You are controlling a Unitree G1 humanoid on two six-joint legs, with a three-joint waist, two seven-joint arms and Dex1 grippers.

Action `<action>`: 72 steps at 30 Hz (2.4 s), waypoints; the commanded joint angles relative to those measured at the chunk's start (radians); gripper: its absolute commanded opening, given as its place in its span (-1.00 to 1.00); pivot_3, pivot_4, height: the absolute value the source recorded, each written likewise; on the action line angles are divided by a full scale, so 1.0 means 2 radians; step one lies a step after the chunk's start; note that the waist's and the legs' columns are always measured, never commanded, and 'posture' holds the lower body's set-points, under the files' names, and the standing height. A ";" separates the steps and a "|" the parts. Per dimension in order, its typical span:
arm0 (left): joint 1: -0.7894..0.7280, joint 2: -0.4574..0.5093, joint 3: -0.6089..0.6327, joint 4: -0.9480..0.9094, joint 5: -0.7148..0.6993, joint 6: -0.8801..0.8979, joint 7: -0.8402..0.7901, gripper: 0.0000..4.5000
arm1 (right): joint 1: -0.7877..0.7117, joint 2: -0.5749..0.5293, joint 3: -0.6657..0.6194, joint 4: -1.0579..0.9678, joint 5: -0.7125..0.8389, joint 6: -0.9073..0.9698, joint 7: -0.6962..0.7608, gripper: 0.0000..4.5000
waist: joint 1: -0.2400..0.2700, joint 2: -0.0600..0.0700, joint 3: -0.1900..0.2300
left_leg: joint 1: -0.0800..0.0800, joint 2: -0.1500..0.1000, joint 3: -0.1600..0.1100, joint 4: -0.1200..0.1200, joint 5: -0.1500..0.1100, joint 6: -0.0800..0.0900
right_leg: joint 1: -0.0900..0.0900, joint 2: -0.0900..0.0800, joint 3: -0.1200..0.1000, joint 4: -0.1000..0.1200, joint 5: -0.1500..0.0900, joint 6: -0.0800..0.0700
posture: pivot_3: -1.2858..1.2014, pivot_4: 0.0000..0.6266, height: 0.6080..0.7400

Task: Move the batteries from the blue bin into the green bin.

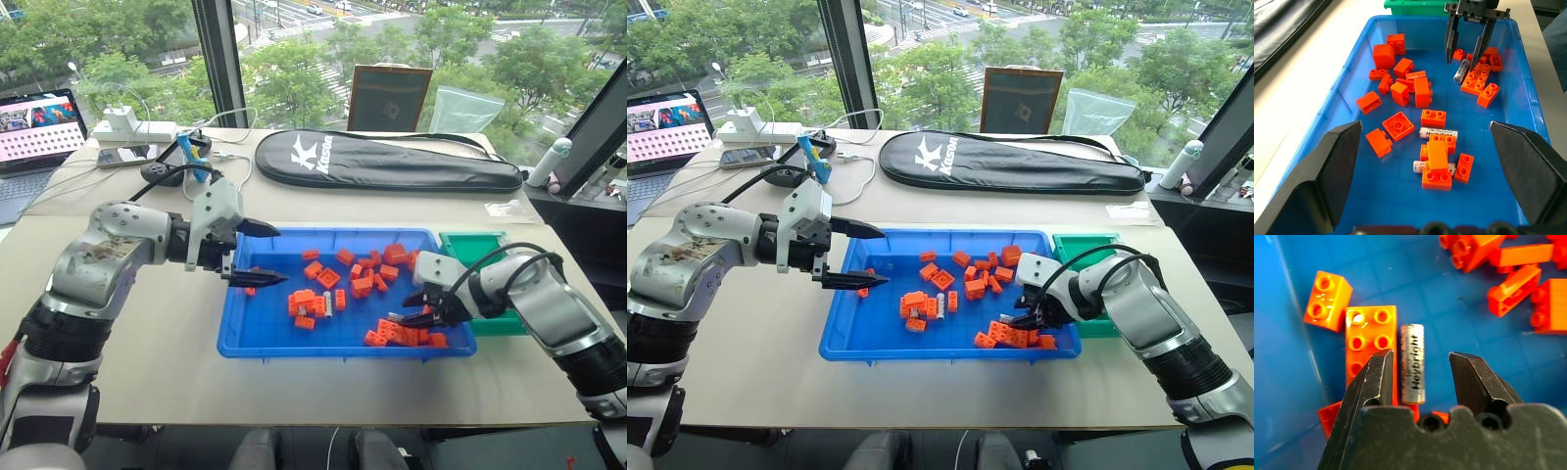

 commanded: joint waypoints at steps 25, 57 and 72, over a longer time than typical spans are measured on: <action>0.002 0.000 0.010 -0.023 -0.003 -0.001 0.015 1.00 | -0.073 0.033 0.045 0.004 -0.043 0.012 0.013 -0.04 | 0.000 0.000 0.000 | 0.000 0.000 0.000 0.000 0.000 0.000 | 0.000 0.000 0.000 0.000 0.000 0.000 | 0.03 -0.52 1.00; 0.002 -0.008 0.006 -0.011 0.003 -0.015 0.011 1.00 | -0.111 0.040 0.092 0.077 -0.124 -0.083 0.045 -0.79 | -0.001 0.000 0.000 | 0.000 0.000 0.000 0.000 0.000 0.000 | 0.000 0.000 0.000 0.000 0.000 0.000 | 0.03 -0.52 1.00; -0.020 -0.044 -0.009 0.027 0.013 -0.041 -0.003 1.00 | -0.151 -0.080 -0.075 0.034 -0.079 -0.018 0.038 -0.88 | 0.009 0.000 0.000 | 0.000 0.000 0.000 0.000 0.000 0.000 | 0.000 0.000 0.000 -0.001 0.000 0.000 | 0.03 -0.52 1.00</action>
